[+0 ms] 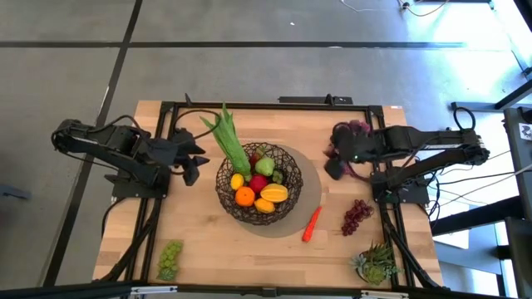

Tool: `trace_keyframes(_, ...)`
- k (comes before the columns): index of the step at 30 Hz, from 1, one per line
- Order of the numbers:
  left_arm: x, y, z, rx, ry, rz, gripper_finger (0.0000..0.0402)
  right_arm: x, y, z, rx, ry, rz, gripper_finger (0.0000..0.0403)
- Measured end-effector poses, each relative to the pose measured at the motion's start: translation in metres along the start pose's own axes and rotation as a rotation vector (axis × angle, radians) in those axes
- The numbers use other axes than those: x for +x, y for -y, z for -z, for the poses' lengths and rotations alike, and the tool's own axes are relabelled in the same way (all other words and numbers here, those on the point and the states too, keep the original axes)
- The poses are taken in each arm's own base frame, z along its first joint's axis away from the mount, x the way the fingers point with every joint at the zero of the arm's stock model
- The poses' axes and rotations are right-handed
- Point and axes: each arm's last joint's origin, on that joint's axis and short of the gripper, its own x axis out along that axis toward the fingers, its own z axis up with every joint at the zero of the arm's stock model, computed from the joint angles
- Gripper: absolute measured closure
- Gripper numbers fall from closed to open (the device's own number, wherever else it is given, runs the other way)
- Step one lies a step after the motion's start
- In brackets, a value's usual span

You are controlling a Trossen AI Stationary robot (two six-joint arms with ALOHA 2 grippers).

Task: Build produce basket
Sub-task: Put the carrot into the wire basket

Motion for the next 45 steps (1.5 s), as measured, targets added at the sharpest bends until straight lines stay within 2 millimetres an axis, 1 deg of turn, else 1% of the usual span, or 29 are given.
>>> trace_keyframes(3, 0.000, 0.001, -0.002, -0.032, 0.028, -0.009, 0.0249, -0.002, 0.010, 0.019, 0.005, -0.222, 0.052, 0.0240)
trace_keyframes(7, 0.000, 0.002, -0.004, -0.034, 0.050, -0.001, 0.0249, -0.007, 0.019, 0.033, 0.126, -0.410, 0.137, 0.0240)
trace_keyframes(11, 0.004, 0.007, -0.007, -0.015, 0.076, 0.015, 0.0249, -0.011, 0.022, 0.040, 0.201, -0.521, 0.150, 0.0240)
trace_keyframes(15, 0.005, 0.010, -0.011, 0.000, 0.106, 0.031, 0.0249, -0.007, 0.023, 0.042, 0.218, -0.550, 0.145, 0.0240)
trace_keyframes(19, 0.009, 0.014, -0.012, 0.010, 0.112, 0.035, 0.0249, 0.009, 0.030, 0.053, 0.276, -0.658, 0.168, 0.0240)
trace_keyframes(21, 0.009, 0.014, -0.012, 0.014, 0.113, 0.036, 0.0249, 0.021, 0.035, 0.060, 0.301, -0.694, 0.199, 0.0240)
trace_keyframes(23, 0.010, 0.015, -0.013, 0.008, 0.121, 0.041, 0.0249, 0.035, 0.038, 0.067, 0.308, -0.723, 0.186, 0.0240)
trace_keyframes(25, 0.011, 0.016, -0.012, 0.013, 0.114, 0.037, 0.0249, 0.047, 0.039, 0.072, 0.291, -0.737, 0.125, 0.0240)
trace_keyframes(27, 0.011, 0.016, -0.013, 0.010, 0.117, 0.038, 0.0249, 0.060, 0.036, 0.074, 0.268, -0.718, 0.018, 0.0240)
trace_keyframes(29, 0.012, 0.017, -0.012, 0.012, 0.113, 0.036, 0.0249, 0.070, 0.029, 0.075, 0.219, -0.699, -0.139, 0.0240)
trace_keyframes(32, 0.012, 0.017, -0.012, 0.012, 0.113, 0.036, 0.0249, 0.081, 0.015, 0.071, 0.099, -0.627, -0.388, 0.0240)
trace_keyframes(35, 0.013, 0.017, -0.012, 0.013, 0.111, 0.035, 0.0249, 0.086, 0.001, 0.066, -0.045, -0.539, -0.548, 0.0240)
trace_keyframes(39, 0.012, 0.017, -0.012, 0.012, 0.111, 0.035, 0.0249, 0.092, -0.017, 0.065, -0.268, -0.434, -0.648, 0.0240)
trace_keyframes(43, 0.012, 0.016, -0.012, 0.012, 0.110, 0.035, 0.0249, 0.100, -0.037, 0.072, -0.551, -0.362, -0.713, 0.0240)
trace_keyframes(45, 0.012, 0.016, -0.012, 0.012, 0.110, 0.035, 0.0249, 0.105, -0.046, 0.077, -0.674, -0.345, -0.717, 0.0240)
